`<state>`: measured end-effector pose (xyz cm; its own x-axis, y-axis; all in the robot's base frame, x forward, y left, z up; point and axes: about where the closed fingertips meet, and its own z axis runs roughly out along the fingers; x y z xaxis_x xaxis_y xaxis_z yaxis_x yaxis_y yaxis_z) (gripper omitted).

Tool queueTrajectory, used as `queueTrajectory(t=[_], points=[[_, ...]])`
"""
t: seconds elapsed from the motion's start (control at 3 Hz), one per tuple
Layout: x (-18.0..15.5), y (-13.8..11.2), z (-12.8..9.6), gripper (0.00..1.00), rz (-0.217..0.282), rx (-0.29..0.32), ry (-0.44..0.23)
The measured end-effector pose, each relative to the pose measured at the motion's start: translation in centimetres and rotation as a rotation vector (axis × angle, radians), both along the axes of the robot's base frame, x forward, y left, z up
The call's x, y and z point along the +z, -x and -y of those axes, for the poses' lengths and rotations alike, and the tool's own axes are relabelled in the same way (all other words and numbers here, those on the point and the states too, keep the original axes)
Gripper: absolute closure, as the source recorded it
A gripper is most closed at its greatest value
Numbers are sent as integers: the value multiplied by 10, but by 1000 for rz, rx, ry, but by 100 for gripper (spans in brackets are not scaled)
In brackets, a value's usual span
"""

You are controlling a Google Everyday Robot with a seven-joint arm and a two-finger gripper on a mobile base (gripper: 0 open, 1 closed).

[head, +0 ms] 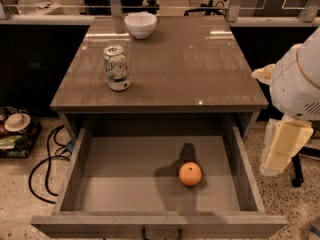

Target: Pick orange from top drawer and place on counter

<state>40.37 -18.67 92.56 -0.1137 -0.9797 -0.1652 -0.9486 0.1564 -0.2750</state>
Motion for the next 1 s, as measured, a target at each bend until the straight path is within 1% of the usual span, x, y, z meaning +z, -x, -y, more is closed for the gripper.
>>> queueTrajectory(t=[0.33,0.67,1.0], points=[[-24,2,-21,0,-24,22,-6],[-51,2,-47,0,-64,33,-56],[-85,5,-74,0,-147,4,-135]])
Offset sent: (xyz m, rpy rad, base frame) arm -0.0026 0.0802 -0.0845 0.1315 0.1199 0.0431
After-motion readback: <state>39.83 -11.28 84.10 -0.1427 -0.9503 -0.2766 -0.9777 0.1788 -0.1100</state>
